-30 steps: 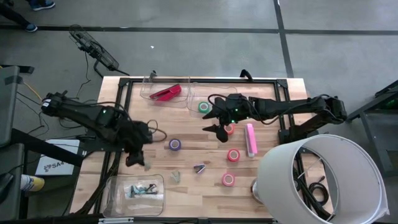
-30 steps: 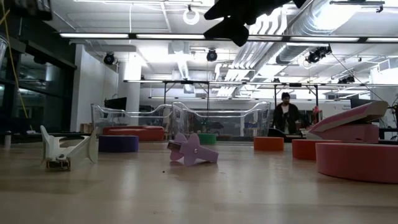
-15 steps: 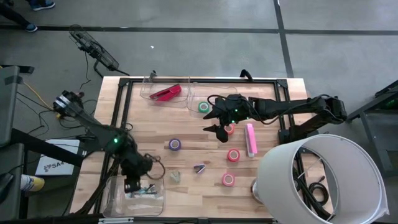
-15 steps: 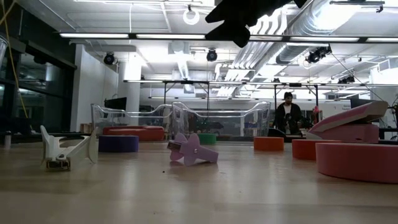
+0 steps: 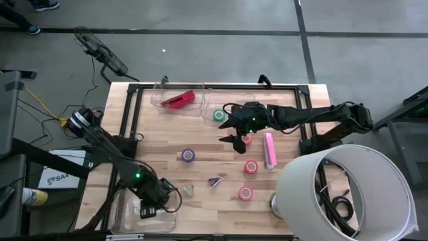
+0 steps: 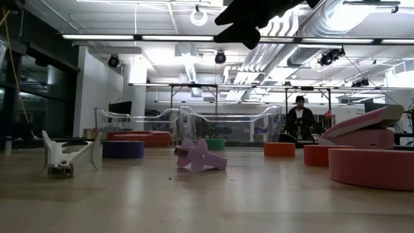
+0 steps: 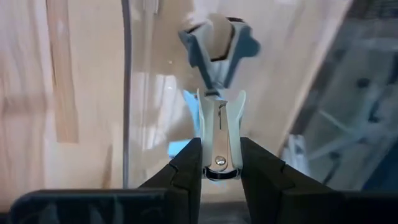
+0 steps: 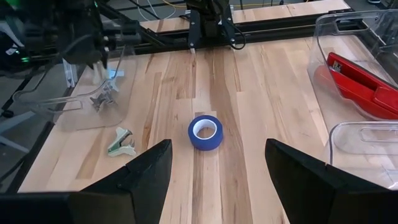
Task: Pick and place Stapler, Stapler remover, tape
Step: Put the top gray stapler remover into the bottom transparent bin, then put the orange tape into the top right transparent bin
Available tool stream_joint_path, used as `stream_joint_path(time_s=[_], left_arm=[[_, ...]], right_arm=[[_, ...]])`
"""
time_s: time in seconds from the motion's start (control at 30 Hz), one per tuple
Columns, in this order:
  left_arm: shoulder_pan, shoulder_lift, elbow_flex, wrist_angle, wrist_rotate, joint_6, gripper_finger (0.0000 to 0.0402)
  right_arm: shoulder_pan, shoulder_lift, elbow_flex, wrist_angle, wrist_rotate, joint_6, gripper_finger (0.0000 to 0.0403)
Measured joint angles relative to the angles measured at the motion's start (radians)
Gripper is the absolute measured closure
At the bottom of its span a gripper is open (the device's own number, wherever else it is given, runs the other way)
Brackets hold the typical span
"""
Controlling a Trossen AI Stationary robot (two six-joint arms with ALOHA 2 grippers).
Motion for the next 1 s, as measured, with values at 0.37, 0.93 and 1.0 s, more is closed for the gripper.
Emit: stream_joint_path(time_s=[0.37, 0.93, 1.0], left_arm=[[0.002, 0.05, 0.0, 0.047, -0.055, 0.079, 0.0267], [0.039, -0.048, 0.0, 0.02, 0.072, -0.081, 0.0219], [0.049, -0.082, 0.0, 0.021, 0.045, -0.108, 0.0218]], right_arm=[[0.0, 0.0, -0.001, -0.03, -0.017, 0.0, 0.0155], [0.0, 0.0, -0.001, -0.192, 0.082, 0.071, 0.0155], [0.0, 0.0, -0.001, -0.227, 0.109, 0.113, 0.0155]])
